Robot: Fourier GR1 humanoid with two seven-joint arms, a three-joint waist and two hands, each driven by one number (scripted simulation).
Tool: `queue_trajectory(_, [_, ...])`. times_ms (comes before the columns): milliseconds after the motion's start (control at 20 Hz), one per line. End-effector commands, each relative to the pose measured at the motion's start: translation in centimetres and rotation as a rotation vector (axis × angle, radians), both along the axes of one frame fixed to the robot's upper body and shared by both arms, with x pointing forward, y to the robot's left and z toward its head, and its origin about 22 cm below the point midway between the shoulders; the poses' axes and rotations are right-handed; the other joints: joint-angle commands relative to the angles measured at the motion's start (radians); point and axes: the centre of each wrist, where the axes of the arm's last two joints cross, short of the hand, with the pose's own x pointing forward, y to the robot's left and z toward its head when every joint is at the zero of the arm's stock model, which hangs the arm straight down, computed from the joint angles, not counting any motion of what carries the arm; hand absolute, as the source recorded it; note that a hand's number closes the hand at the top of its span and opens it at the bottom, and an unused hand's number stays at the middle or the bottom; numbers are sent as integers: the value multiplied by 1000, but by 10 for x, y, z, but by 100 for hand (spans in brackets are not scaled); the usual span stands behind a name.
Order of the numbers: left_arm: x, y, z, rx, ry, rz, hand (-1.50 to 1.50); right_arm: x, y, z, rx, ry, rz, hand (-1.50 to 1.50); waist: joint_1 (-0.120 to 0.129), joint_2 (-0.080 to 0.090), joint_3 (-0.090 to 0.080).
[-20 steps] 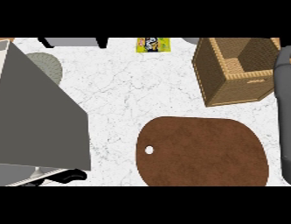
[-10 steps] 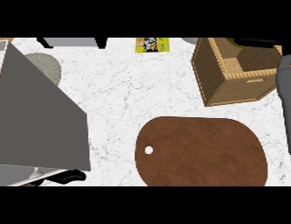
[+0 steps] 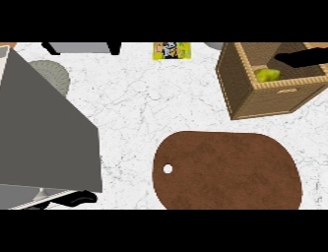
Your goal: Pick the pear from the cutting board and place it in the basket
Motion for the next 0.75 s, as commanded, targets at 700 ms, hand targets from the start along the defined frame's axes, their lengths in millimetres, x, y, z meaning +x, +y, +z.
queue_trajectory(700, [-16, 7, -17, 24, 161, 81, 0, -48, -122, 18, 223, -117, -192, -150, -19, 4, -9])
